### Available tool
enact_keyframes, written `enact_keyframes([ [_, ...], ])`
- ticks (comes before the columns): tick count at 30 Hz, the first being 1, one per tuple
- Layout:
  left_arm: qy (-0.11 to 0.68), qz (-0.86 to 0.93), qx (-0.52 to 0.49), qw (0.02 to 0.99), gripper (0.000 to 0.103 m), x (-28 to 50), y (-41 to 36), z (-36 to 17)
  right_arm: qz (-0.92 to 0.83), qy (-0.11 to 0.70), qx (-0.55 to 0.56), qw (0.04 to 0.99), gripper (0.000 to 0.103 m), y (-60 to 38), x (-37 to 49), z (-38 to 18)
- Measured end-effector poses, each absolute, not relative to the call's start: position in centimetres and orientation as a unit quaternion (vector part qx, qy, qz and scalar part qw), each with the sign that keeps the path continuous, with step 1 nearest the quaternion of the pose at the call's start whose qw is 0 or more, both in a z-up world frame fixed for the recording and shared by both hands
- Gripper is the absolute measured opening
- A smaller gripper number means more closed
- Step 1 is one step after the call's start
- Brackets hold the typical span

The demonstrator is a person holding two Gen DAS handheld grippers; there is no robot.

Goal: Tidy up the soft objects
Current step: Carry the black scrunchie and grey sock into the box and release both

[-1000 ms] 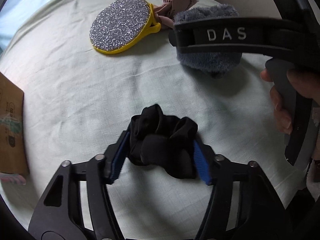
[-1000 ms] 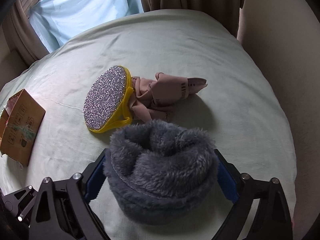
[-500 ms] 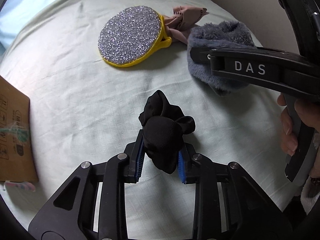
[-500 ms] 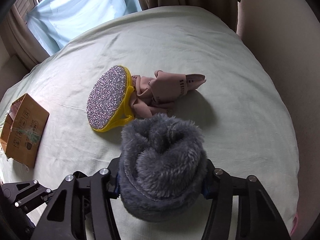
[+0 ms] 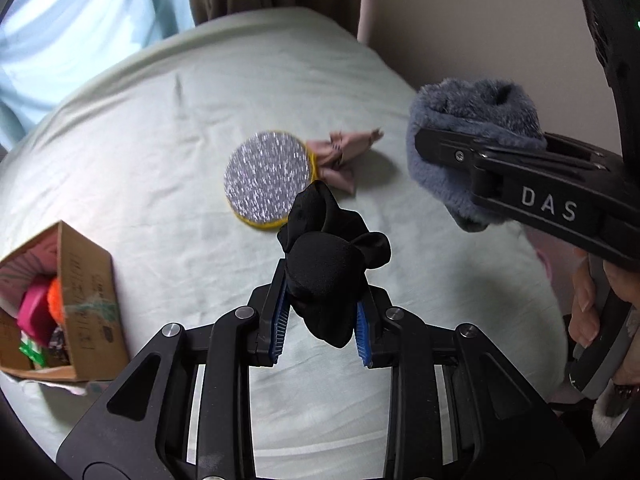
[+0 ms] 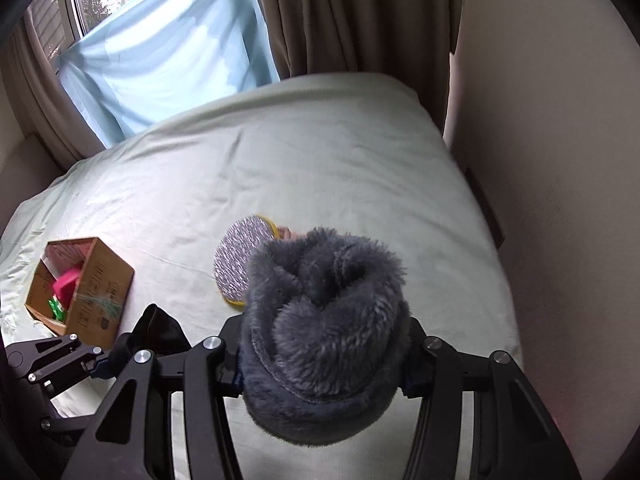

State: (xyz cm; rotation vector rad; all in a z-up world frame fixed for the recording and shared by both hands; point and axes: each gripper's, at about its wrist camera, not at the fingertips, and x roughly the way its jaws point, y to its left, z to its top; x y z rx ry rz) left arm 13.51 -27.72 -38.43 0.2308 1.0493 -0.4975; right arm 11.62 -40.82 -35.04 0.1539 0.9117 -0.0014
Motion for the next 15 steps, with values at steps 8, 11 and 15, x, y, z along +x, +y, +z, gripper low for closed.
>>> enact_keyframes([
  [8, 0.458, -0.238, 0.076, 0.853, 0.025, 12.5, -25.3, -27.9, -0.022, 0.409, 0.072, 0.909, 0.050, -38.7, 8.8, -25.1],
  [11, 0.447, -0.233, 0.058, 0.862, 0.025, 12.3, -23.2, -24.3, -0.023, 0.396, 0.069, 0.916, 0.050, -36.9, 7.8, -21.3],
  [15, 0.423, -0.227, 0.040, 0.876, 0.025, 12.3, -19.9, -20.1, -0.021, 0.378, 0.063, 0.924, 0.050, -33.9, 6.5, -17.5],
])
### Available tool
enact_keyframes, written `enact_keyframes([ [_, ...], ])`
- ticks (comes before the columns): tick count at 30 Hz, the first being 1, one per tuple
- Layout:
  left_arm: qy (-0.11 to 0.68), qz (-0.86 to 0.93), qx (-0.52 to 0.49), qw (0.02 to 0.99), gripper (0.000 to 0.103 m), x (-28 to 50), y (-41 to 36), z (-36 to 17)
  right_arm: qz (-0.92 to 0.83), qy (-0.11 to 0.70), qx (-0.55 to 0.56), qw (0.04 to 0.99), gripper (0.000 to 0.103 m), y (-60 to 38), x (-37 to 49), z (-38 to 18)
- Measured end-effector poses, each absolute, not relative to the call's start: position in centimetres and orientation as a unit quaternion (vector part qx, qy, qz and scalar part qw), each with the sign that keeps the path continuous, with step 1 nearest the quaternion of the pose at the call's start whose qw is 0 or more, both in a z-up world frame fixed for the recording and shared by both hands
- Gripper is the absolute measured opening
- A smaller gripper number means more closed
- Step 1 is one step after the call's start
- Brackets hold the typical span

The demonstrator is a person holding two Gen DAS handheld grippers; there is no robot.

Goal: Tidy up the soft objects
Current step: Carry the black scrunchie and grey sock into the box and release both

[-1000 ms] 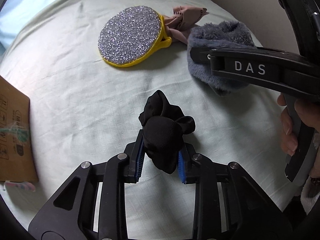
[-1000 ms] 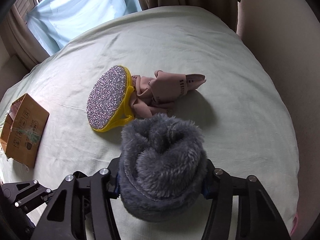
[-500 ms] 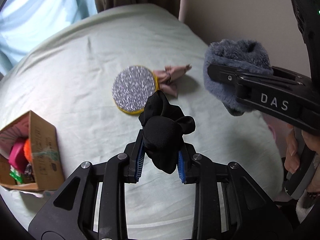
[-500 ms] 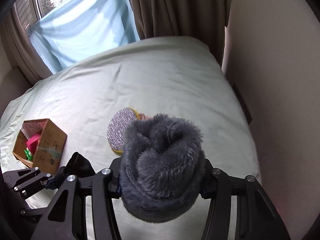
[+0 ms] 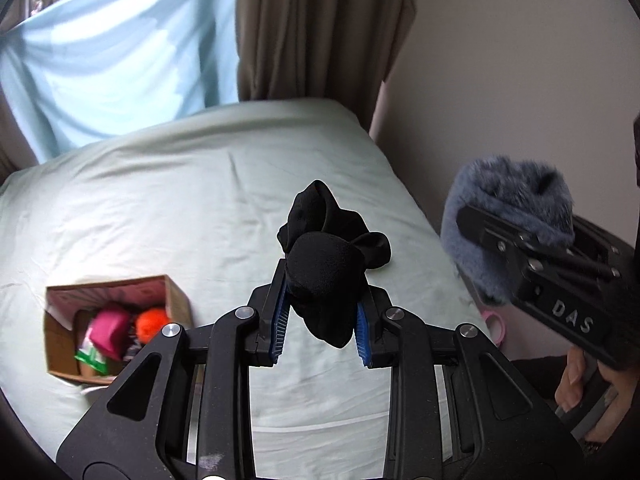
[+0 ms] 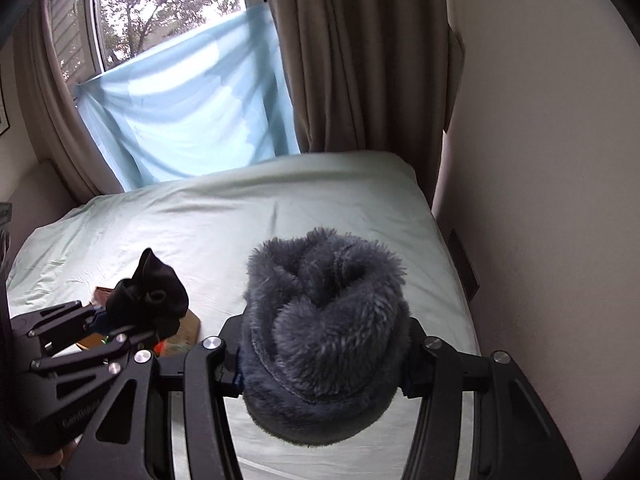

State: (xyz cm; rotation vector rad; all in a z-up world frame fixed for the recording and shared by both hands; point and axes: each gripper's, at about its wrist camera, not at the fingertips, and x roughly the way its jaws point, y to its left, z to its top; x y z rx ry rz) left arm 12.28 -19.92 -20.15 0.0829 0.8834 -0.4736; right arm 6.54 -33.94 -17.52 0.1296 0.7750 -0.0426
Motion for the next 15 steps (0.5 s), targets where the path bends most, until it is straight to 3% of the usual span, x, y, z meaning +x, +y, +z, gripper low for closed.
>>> enact_keyframes([
  [9, 0.397, -0.197, 0.018, 0.896, 0.025, 12.9, -9.7, -14.5, -0.007, 0.359, 0.068, 0.931, 0.050, -24.1, 6.4, -13.1],
  [15, 0.404, -0.162, -0.010, 0.900, 0.025, 14.3, -1.5, -14.0, 0.032, 0.363, 0.055, 0.930, 0.050, -16.0, 8.4, -13.0],
])
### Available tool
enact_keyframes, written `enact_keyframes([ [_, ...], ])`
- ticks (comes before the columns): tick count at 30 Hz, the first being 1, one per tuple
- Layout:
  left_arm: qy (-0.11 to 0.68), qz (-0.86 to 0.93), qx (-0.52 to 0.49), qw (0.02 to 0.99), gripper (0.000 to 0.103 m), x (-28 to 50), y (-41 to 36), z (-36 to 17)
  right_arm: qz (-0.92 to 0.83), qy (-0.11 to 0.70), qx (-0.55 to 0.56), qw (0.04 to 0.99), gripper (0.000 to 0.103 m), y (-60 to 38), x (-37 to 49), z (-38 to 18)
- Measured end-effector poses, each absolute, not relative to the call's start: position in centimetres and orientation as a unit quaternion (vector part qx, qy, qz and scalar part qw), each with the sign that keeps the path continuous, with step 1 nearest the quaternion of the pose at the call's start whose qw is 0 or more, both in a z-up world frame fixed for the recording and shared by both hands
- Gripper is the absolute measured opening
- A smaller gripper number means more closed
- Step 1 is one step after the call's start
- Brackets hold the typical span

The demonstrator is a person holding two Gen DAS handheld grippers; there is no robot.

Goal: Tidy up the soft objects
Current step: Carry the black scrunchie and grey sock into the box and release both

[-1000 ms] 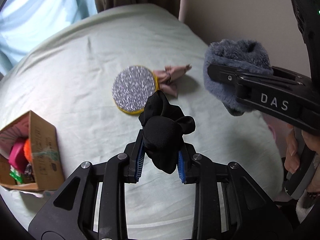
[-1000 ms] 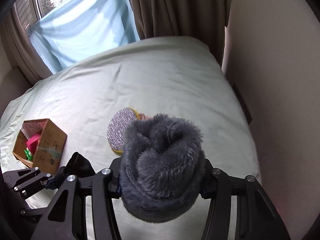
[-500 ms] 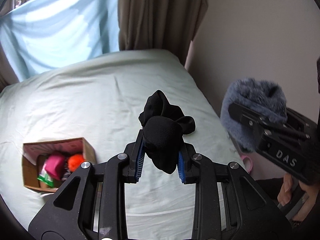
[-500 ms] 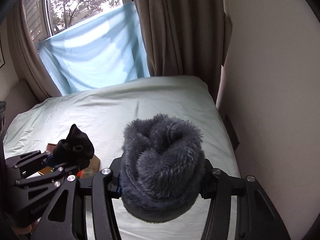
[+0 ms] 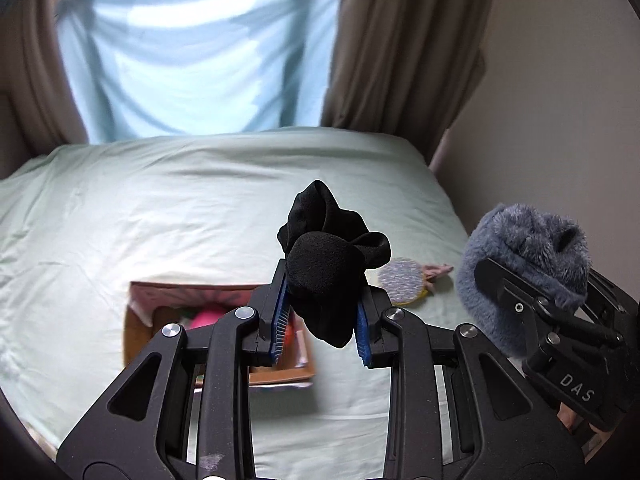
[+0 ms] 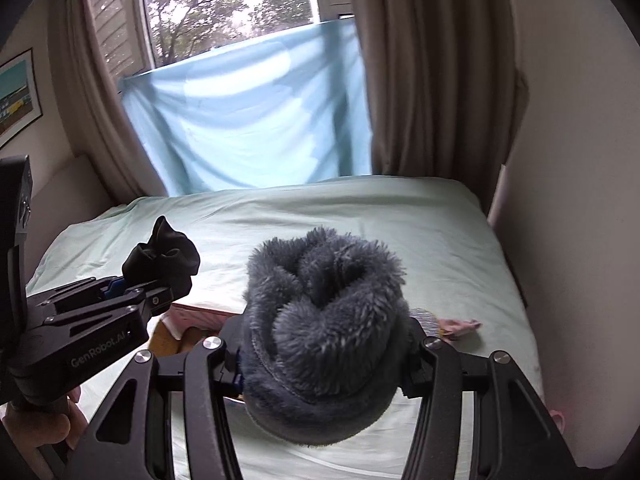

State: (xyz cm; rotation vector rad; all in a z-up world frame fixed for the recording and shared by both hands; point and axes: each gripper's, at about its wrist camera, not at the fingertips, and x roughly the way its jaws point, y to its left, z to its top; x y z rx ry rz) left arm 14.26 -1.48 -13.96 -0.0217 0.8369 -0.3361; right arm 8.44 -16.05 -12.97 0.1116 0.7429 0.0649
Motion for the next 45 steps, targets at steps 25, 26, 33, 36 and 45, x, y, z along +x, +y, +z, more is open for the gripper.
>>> enact_keyframes([
  [25, 0.573, -0.081, -0.014, 0.815, 0.025, 24.5, 18.2, -30.8, 0.050, 0.548, 0.088, 0.830, 0.050, 0.2, 22.0, -28.6],
  [26, 0.579, -0.081, -0.014, 0.811, 0.025, 24.9, 18.1, -31.5, 0.049, 0.555, 0.088, 0.826, 0.050, 0.2, 22.6, -29.2],
  [33, 0.615, -0.091, 0.004, 0.783, 0.025, 27.2, 16.3, -35.4, 0.040, 0.601, 0.120, 0.789, 0.050, -0.6, 25.5, -33.8],
  [36, 0.628, -0.097, 0.022, 0.772, 0.025, 27.6, 15.6, -37.1, 0.039, 0.618, 0.130, 0.774, 0.050, -0.9, 26.8, -35.5],
  [45, 0.660, -0.091, 0.039, 0.745, 0.025, 27.1, 15.6, -40.1, 0.048, 0.639, 0.142, 0.754, 0.055, -0.6, 28.0, -37.9],
])
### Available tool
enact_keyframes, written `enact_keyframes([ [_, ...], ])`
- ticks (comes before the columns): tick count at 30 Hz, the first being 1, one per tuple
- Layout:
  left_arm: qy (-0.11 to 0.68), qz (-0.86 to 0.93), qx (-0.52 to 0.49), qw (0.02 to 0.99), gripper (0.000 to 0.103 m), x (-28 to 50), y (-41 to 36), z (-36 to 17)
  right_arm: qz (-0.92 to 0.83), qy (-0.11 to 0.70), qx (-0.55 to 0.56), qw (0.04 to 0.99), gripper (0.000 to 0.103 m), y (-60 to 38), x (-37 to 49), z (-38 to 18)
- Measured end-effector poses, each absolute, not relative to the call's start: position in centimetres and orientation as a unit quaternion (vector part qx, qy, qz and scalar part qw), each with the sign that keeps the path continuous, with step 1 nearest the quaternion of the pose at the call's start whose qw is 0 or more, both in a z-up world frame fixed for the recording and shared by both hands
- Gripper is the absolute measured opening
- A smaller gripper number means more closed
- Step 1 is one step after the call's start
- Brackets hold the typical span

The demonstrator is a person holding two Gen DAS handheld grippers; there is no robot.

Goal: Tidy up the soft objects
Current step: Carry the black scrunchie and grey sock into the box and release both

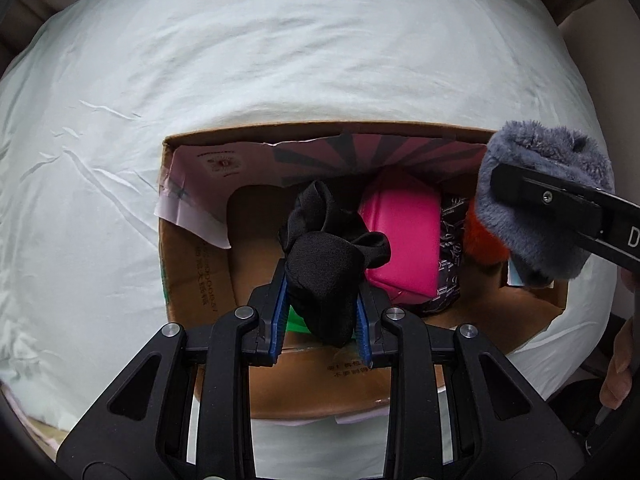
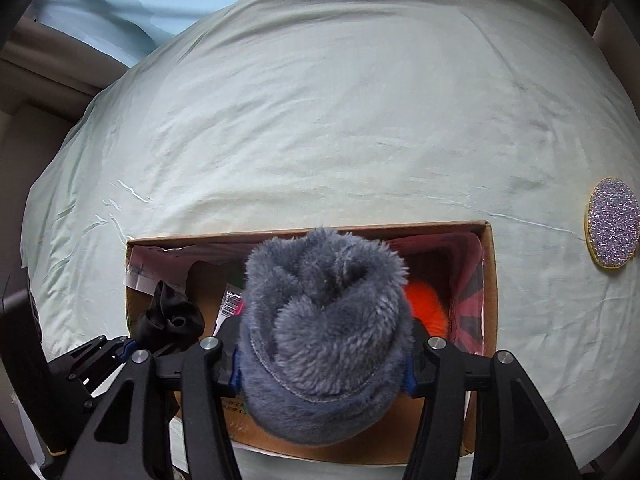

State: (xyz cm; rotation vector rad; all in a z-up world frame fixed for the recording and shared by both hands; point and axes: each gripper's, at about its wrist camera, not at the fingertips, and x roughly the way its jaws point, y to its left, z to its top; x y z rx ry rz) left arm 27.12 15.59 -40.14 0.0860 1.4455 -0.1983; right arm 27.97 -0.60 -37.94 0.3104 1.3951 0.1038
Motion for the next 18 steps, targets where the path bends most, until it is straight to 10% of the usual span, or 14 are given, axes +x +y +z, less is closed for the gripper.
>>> enact_keyframes([
  [2, 0.652, -0.096, 0.035, 0.751, 0.043, 26.8, 15.6, -39.7, 0.052, 0.637, 0.153, 0.753, 0.071, -0.6, 28.1, -38.2],
  [4, 0.652, -0.105, 0.038, 0.750, 0.102, 26.6, 15.5, -39.4, 0.056, 0.630, 0.164, 0.757, 0.089, -0.7, 28.0, -38.0],
  [18, 0.637, -0.116, 0.038, 0.761, 0.103, 23.7, 16.1, -37.5, 0.048, 0.608, 0.148, 0.779, 0.098, -1.0, 25.4, -35.2],
])
